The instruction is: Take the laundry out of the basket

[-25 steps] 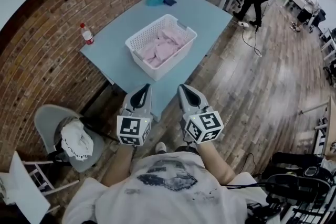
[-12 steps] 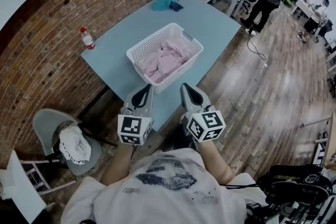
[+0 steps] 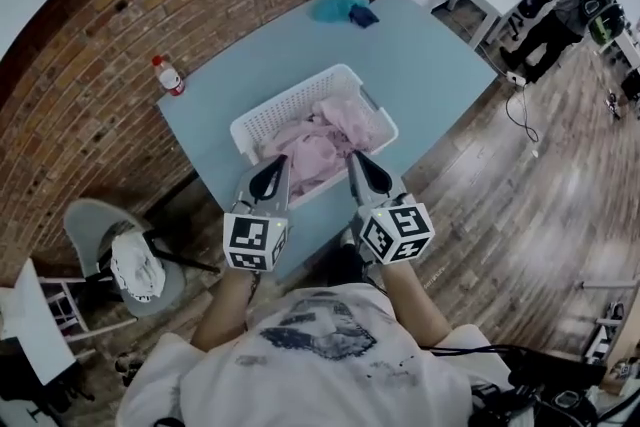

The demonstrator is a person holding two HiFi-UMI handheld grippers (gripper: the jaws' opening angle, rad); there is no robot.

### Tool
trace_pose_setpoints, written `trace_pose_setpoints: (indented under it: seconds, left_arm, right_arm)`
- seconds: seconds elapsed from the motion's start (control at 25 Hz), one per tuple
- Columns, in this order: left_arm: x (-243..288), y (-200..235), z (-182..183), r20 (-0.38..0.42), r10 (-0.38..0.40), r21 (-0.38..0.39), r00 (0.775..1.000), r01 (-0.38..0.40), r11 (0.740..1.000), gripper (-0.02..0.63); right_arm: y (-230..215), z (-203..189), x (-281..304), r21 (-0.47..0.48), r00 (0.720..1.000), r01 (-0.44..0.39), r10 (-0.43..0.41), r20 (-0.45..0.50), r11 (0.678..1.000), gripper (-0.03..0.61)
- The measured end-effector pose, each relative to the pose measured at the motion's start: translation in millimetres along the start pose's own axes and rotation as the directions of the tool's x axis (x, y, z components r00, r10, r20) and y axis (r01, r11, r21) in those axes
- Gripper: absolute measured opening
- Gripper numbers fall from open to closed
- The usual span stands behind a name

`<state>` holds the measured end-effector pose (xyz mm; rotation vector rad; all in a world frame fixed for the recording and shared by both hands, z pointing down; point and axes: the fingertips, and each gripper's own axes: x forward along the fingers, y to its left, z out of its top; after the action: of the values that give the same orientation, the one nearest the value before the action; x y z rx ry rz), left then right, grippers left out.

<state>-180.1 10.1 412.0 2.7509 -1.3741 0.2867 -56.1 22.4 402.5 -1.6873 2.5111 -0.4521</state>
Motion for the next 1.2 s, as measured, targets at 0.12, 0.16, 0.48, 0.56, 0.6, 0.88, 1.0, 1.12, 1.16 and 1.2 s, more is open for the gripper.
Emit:
trace_pose_setpoints:
  seconds: [0.12,0.16,0.48,0.56,0.6,0.88,1.0,1.12,1.16,1.2]
  left_arm:
    - [32,4,6,-0.024,0.048,-0.003,0.999,-0.048,0.999,-0.008]
    - [42,6,8,-0.032,0.062,-0.003,0.998,-0.062,0.998,-0.008]
    - [106,8,7,-0.103,0.147,0.008,0.984,-0.147,0.989,-0.008]
    - [117,9,3,-0.12,0.159,0.013,0.98,-0.159,0.987,-0.008]
    - [122,10,1,-0.127,0.166,0.014,0.978,-0.166,0.986,-0.008]
    - [152,17,-10,-0.159,0.195,0.005,0.968,-0.197,0.98,-0.008]
    - [162,20,-17,-0.174,0.193,-0.003,0.966,-0.197,0.98,-0.008]
    - [168,24,-26,-0.187,0.19,-0.016,0.964,-0.197,0.98,-0.008]
    - [170,27,-29,-0.191,0.19,-0.023,0.963,-0.198,0.98,-0.008]
    - [172,28,-31,-0.193,0.189,-0.03,0.963,-0.198,0.98,-0.008]
  right_arm:
    - [-30,10,22,0.012,0.999,-0.045,0.045,-0.019,0.999,-0.003]
    - [-39,14,29,0.017,0.998,-0.057,0.058,-0.024,0.998,-0.003]
    - [-103,27,66,0.048,0.988,-0.14,0.142,-0.054,0.989,-0.003]
    - [-117,29,72,0.053,0.987,-0.149,0.152,-0.059,0.987,-0.003]
    - [-123,29,74,0.054,0.986,-0.154,0.157,-0.06,0.987,-0.003]
    - [-151,28,94,0.057,0.979,-0.183,0.187,-0.084,0.982,-0.003]
    - [-154,29,104,0.049,0.974,-0.203,0.207,-0.092,0.978,-0.003]
    - [-155,26,114,0.042,0.97,-0.218,0.222,-0.102,0.975,-0.003]
    - [-155,25,118,0.04,0.968,-0.223,0.226,-0.107,0.974,-0.003]
    - [-155,24,120,0.038,0.967,-0.227,0.23,-0.112,0.973,-0.003]
